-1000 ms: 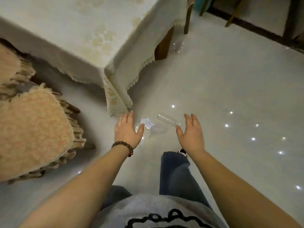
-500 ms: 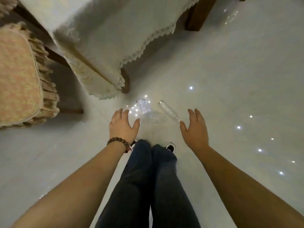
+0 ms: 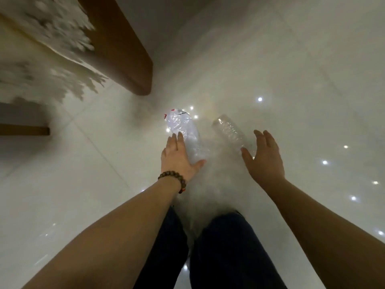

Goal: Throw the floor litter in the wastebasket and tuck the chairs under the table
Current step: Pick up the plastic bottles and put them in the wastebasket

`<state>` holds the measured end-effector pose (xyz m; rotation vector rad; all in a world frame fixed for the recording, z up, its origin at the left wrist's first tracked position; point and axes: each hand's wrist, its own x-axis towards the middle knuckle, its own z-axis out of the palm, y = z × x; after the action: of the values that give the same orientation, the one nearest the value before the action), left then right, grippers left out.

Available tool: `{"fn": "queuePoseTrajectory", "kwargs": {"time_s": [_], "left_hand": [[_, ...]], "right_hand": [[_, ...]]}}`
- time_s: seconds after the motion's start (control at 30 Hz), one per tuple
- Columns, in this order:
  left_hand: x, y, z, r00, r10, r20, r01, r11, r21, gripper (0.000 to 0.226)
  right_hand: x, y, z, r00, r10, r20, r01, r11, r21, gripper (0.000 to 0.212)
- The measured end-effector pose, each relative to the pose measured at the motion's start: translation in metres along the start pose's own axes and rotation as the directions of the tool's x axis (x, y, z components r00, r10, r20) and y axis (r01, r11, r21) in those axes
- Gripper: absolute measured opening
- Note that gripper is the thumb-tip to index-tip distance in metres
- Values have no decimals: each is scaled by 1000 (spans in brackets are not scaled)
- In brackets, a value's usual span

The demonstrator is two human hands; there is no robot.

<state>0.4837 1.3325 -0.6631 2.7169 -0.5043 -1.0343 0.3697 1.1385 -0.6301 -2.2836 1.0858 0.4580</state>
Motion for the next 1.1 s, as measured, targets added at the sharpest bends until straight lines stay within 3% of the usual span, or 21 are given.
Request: {"fn": "queuePoseTrajectory", "kwargs": {"time_s": [0.13, 0.2, 0.37, 0.5, 0.77, 0.9, 1.1], "left_hand": [[53, -5, 59, 998, 66, -20, -65, 995, 78, 134], [69, -8, 76, 998, 61, -27, -60, 996, 62, 134], [77, -17, 93, 979, 143, -148, -137, 989, 53, 89], [73, -16, 78, 973, 122, -196, -139, 988, -73, 59], [18, 11, -6, 978, 23, -209, -71, 971, -229, 50], [-36, 32, -80, 971, -39, -238, -61, 914, -402, 39], [-142, 69, -211, 943, -100, -317, -76, 865, -497, 24]], "right_hand": [[35, 24, 48, 999, 1, -37, -1, 1000, 2, 71], [46, 35, 62, 999, -11, -39, 10, 1000, -17, 77], [60, 46, 79, 1000, -9, 1, 9, 999, -31, 88], [60, 38, 79, 999, 7, 38, -6, 1000, -18, 78], [10, 1, 6, 1000, -12, -2, 12, 999, 50, 73], [-37, -39, -67, 999, -45, -27, 48, 992, 119, 73], [-119, -117, -198, 991, -125, -48, 132, 976, 171, 69]]}}
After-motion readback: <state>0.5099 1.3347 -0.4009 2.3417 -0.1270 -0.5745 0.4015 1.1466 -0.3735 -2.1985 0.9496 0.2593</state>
